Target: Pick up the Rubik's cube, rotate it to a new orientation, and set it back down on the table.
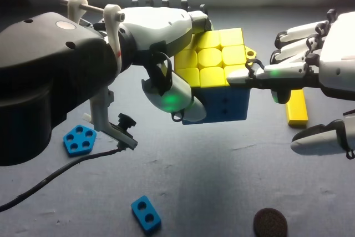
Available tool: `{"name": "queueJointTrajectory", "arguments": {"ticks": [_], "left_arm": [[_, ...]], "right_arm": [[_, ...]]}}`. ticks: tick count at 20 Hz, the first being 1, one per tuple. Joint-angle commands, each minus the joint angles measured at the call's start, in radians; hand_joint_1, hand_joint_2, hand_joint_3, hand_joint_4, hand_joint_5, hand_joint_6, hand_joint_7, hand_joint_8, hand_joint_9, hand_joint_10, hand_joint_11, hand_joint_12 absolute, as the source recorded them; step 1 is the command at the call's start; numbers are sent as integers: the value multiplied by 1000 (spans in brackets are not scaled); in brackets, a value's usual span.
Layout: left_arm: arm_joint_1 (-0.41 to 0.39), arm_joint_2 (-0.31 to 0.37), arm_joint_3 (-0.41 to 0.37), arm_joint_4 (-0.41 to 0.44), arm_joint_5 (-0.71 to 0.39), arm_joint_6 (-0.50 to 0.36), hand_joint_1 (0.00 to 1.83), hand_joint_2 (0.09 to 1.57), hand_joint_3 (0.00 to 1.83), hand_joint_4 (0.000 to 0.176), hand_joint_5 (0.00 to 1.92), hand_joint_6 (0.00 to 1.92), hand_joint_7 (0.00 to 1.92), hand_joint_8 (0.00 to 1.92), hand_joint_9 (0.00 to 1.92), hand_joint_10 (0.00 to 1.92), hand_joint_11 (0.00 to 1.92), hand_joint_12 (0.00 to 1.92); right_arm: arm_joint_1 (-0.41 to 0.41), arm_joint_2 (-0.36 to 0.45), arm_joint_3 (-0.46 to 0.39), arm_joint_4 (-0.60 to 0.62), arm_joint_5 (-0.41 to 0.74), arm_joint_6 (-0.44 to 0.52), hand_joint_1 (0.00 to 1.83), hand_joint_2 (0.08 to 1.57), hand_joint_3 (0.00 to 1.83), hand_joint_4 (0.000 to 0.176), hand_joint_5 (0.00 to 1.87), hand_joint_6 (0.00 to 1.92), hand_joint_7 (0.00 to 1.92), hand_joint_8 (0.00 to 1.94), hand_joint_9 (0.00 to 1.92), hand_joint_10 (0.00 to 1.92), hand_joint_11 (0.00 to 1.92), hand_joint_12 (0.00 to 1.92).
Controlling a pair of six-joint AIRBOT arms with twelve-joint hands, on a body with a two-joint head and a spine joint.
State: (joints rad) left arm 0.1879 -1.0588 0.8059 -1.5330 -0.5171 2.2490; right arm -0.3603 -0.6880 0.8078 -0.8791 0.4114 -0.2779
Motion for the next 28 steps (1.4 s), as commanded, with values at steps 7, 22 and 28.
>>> {"name": "queueJointTrajectory", "arguments": {"ticks": [7,22,28], "left_arm": [[-13,6,-2,52,-6,-10,1036,1280,246,26,539,1735,496,1801,410,1921,351,1921],[-16,6,1,52,-6,-10,1034,1300,206,27,528,1738,498,1794,403,1921,350,1921],[-18,6,2,52,-6,-10,1039,1313,163,25,544,1712,497,1789,394,1921,335,1921]], "right_arm": [[7,3,-4,30,14,-20,234,1231,0,0,132,1,572,817,426,1555,251,1921],[-42,3,-29,30,-10,-44,242,1232,0,0,169,4,589,798,419,1538,227,1921],[-34,2,-32,31,-38,-40,235,1236,0,0,165,4,588,806,408,1554,216,1921]]}}
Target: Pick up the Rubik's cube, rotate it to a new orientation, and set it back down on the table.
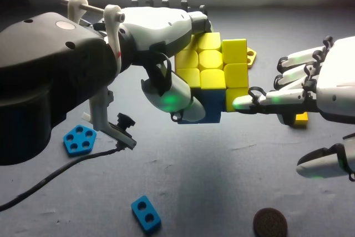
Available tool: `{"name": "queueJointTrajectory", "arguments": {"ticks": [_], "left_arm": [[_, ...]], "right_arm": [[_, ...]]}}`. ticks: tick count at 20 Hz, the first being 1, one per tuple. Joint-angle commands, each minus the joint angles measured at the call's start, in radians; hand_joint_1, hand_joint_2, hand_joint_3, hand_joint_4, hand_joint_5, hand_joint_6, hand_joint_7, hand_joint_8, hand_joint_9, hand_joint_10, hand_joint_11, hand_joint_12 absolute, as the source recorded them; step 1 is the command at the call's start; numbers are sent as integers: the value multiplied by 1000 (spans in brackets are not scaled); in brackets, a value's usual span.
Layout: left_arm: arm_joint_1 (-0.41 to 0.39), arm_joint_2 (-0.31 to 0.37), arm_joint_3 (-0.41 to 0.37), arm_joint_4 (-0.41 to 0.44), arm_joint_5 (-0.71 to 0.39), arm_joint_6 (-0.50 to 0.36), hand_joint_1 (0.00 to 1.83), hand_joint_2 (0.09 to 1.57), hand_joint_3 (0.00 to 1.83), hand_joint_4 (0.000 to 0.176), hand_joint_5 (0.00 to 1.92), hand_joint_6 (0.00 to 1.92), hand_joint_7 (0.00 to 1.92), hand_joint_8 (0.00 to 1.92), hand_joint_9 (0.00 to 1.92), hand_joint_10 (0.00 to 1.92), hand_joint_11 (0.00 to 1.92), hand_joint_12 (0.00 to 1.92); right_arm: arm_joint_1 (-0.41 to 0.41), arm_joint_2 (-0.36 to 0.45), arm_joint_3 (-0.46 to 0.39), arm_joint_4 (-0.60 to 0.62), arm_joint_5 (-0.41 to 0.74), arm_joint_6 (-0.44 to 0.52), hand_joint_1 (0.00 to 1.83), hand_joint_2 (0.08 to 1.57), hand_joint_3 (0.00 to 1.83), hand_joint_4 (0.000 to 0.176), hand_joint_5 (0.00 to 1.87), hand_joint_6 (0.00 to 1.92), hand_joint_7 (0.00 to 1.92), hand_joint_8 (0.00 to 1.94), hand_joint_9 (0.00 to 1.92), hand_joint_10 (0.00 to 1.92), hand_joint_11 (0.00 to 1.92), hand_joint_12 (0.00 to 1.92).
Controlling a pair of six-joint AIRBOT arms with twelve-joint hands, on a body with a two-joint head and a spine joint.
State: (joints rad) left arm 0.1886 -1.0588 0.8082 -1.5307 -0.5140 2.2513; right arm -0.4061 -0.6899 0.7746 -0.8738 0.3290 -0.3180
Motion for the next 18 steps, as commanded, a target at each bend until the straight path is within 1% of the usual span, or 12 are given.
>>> {"name": "queueJointTrajectory", "arguments": {"ticks": [1,3,5,6,9,12,13,14,15,16,17,18], "left_arm": [[-19,6,0,50,-9,-12,1046,1309,159,24,556,1697,504,1776,400,1921,343,1921],[-19,6,0,50,-9,-12,1050,1307,156,22,564,1688,503,1776,406,1921,346,1921],[-18,6,0,50,-8,-12,1051,1304,156,25,564,1694,513,1758,418,1921,366,1921],[-18,6,0,50,-8,-12,1052,1304,157,22,569,1695,506,1761,410,1921,351,1921],[-16,6,2,50,-6,-12,1039,1321,150,26,542,1724,495,1780,401,1921,359,1921],[-16,6,2,50,-4,-12,1053,1311,138,21,573,1678,506,1767,399,1921,350,1921],[-16,6,2,50,-4,-12,1047,1318,134,24,555,1689,509,1773,401,1921,350,1921],[-16,6,2,50,-3,-12,1053,1315,129,21,566,1667,513,1773,410,1921,356,1921],[-16,6,2,50,-3,-12,1196,1319,162,0,496,1759,460,1833,458,1850,347,1921],[-16,6,2,50,-3,-12,1075,1313,162,8,541,1713,490,1797,418,1907,348,1921],[-16,6,2,50,-3,-12,1061,1301,155,22,563,1683,522,1755,427,1918,368,1921],[-16,6,2,50,-3,-12,1054,1304,154,24,564,1694,515,1752,416,1920,357,1921]], "right_arm": [[13,4,1,25,40,2,231,1237,1,0,164,3,587,803,406,1552,216,1921],[13,2,1,25,27,2,231,1236,0,0,164,2,607,796,425,1534,244,1921],[23,-8,2,25,-27,4,237,1235,0,0,167,3,605,791,425,1532,238,1921],[27,-20,5,25,-52,4,237,1234,0,0,164,1,608,789,429,1532,247,1921],[27,-43,10,26,-73,7,239,1240,1,0,135,0,582,785,407,1536,246,1921],[29,-50,9,27,-81,16,237,1238,1,0,154,8,591,795,411,1549,239,1921],[34,-53,9,29,-93,16,247,1235,0,0,156,8,598,802,419,1548,247,1921],[41,-59,9,33,-117,16,247,1234,0,0,151,6,599,802,423,1547,249,1921],[53,-66,10,34,-145,16,235,1237,0,0,142,2,593,801,418,1543,229,1921],[61,-70,10,34,-160,16,221,1243,3,0,133,1,589,800,418,1543,226,1921],[66,-72,10,38,-167,16,247,1237,0,0,143,5,586,800,413,1549,217,1921],[71,-74,10,49,-171,16,227,1240,1,0,148,7,599,804,425,1549,243,1921]]}}
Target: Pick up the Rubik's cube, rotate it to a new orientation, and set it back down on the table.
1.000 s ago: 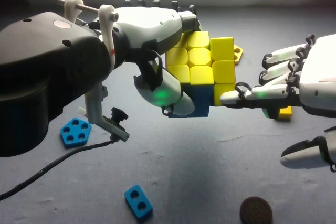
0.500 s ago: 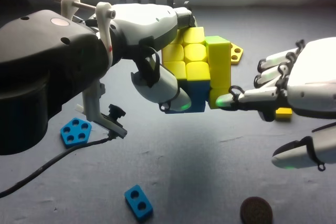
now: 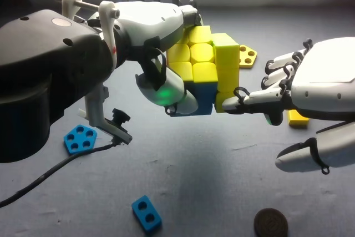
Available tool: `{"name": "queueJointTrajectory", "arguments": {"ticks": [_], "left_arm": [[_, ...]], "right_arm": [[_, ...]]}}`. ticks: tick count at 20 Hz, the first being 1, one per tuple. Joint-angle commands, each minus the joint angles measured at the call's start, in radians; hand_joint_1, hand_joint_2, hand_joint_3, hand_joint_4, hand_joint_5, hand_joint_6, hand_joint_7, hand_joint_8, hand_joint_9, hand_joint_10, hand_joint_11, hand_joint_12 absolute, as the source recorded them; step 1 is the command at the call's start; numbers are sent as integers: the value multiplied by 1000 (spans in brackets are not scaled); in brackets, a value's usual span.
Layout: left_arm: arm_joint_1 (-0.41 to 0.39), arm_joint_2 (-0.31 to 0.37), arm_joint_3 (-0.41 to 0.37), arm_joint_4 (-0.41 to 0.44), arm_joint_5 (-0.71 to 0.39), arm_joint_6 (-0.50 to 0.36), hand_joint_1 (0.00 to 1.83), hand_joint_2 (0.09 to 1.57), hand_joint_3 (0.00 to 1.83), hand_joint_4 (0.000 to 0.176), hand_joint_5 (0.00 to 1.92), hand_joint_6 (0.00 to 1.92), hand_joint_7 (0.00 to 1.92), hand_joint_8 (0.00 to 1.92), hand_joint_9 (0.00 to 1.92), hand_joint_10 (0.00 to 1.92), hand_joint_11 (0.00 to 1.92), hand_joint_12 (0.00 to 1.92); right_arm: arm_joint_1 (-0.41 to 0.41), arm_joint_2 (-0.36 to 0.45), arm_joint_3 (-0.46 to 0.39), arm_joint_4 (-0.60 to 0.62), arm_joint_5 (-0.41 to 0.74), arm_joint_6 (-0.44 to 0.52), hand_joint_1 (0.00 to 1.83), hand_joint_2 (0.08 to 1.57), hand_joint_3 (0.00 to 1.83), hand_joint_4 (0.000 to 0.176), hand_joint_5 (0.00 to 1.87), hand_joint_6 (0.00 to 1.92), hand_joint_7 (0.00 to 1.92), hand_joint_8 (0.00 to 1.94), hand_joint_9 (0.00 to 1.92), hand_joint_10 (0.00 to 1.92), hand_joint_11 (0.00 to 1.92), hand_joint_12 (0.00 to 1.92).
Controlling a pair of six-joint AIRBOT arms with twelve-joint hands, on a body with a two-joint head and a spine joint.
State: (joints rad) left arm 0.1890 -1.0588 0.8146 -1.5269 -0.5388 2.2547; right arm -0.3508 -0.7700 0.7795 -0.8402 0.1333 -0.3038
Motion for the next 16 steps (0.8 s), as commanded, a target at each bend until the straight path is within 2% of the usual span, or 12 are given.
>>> {"name": "queueJointTrajectory", "arguments": {"ticks": [1,2,5,8,10,12,14,15,16], "left_arm": [[-17,6,-4,46,22,-16,1056,1302,152,22,576,1678,513,1756,417,1921,368,1921],[-17,6,-4,46,22,-16,1057,1302,152,17,583,1661,507,1772,423,1921,366,1921],[-17,6,-4,46,22,-16,1037,1320,153,27,534,1724,505,1779,397,1921,321,1921],[-17,6,-4,46,22,-16,1049,1317,135,24,552,1683,515,1774,407,1921,346,1921],[-17,6,-4,46,22,-16,1036,1331,132,28,525,1729,507,1779,403,1921,338,1921],[-17,6,-3,46,22,-16,1038,1334,131,21,542,1715,484,1803,406,1921,358,1921],[-17,6,-2,46,22,-16,1028,1346,122,24,522,1738,481,1807,391,1921,343,1921],[-18,6,-2,46,22,-16,1226,1315,179,0,485,1788,455,1838,458,1847,348,1921],[-18,6,-2,46,22,-16,1226,1315,179,0,485,1788,455,1838,458,1847,348,1921]], "right_arm": [[19,5,5,25,23,2,230,1240,1,0,150,7,598,803,425,1548,250,1921],[25,1,5,30,15,2,226,1242,2,0,141,3,585,800,416,1547,240,1921],[41,-22,5,38,-57,2,258,1234,0,0,149,6,591,805,412,1548,239,1921],[56,-40,5,39,-98,17,241,1235,0,0,160,9,587,798,411,1547,243,1921],[78,-51,5,39,-144,38,254,1232,0,0,167,10,579,800,417,1553,246,1921],[91,-60,5,39,-161,52,239,1232,0,0,170,10,570,801,416,1545,243,1921],[96,-69,5,39,-180,64,238,1236,0,0,158,3,569,814,408,1556,242,1921],[102,-78,5,39,-199,67,228,1237,0,0,149,1,599,805,433,1532,249,1921],[105,-81,5,39,-208,68,228,1237,0,0,149,1,599,805,433,1532,249,1921]]}}
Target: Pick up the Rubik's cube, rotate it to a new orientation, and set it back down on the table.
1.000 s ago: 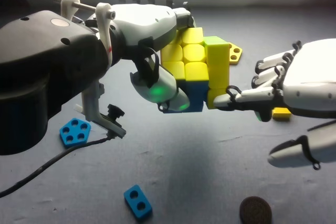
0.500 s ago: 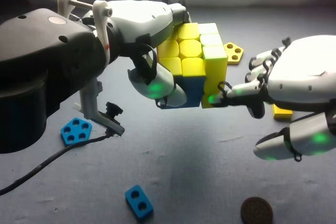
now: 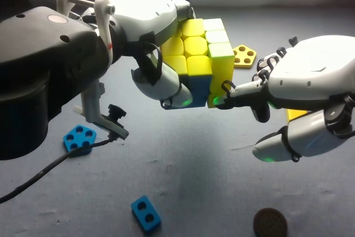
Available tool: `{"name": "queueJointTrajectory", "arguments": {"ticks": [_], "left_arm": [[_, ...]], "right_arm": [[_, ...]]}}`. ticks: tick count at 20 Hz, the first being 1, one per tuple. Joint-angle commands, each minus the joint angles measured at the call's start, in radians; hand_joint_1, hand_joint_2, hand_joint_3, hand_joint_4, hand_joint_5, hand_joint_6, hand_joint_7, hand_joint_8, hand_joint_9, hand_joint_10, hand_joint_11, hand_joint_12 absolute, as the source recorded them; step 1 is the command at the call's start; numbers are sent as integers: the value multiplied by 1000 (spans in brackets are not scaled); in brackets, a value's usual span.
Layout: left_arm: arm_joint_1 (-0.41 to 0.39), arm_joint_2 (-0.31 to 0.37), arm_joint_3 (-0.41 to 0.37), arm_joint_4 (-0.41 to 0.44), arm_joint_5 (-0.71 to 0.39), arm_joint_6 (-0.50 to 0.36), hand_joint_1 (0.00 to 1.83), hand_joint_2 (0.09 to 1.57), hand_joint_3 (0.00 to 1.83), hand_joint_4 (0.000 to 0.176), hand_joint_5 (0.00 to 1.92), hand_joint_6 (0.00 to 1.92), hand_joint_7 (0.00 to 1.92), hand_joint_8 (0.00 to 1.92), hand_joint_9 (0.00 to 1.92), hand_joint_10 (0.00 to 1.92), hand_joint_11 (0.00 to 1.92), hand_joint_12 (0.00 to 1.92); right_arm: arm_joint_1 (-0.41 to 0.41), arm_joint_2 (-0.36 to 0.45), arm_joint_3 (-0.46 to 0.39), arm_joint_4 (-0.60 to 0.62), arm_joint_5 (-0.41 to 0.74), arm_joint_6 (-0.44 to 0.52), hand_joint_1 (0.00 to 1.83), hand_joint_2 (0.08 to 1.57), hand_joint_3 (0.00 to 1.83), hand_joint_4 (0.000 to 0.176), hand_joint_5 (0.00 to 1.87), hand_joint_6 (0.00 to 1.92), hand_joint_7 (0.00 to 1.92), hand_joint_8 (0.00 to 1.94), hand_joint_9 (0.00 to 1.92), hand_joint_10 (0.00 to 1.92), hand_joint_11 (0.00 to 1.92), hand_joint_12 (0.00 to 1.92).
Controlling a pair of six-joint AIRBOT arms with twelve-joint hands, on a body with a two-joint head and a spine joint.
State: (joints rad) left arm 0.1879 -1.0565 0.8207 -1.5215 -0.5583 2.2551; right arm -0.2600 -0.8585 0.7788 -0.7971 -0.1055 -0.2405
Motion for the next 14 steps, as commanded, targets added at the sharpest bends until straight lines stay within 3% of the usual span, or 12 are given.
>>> {"name": "queueJointTrajectory", "arguments": {"ticks": [1,2,9,10,12,13,14], "left_arm": [[-17,4,-8,41,41,-16,1077,1310,178,7,522,1733,496,1802,428,1906,348,1921],[-17,4,-8,41,41,-16,1048,1306,165,26,542,1710,517,1767,404,1920,338,1921],[-17,4,-7,41,41,-16,1041,1320,146,25,544,1711,503,1781,410,1921,334,1921],[-18,4,-6,41,41,-16,1201,1300,190,0,514,1763,473,1816,455,1842,337,1921],[-18,4,-6,41,41,-16,1233,1294,206,0,507,1775,464,1824,463,1832,347,1921],[-19,4,-6,41,41,-16,1079,1293,211,8,531,1745,495,1791,420,1903,344,1921],[-19,4,-6,41,41,-16,1198,1276,256,0,499,1801,467,1828,455,1848,334,1921]], "right_arm": [[19,1,6,-4,14,10,238,1235,0,0,156,3,618,789,452,1514,256,1921],[23,-5,6,-4,7,18,217,1243,2,0,144,1,590,795,421,1549,237,1921],[42,-29,6,-4,-44,32,241,1239,0,0,156,4,599,801,425,1545,231,1921],[42,-30,6,-4,-47,34,230,1241,0,0,156,4,593,802,423,1541,252,1921],[42,-31,6,-4,-48,41,242,1240,0,0,169,8,594,804,421,1538,245,1921],[41,-31,5,-4,-43,49,225,1244,1,0,162,5,591,802,422,1537,243,1921],[41,-25,0,-4,-34,51,257,1236,0,0,171,9,596,804,428,1545,252,1921]]}}
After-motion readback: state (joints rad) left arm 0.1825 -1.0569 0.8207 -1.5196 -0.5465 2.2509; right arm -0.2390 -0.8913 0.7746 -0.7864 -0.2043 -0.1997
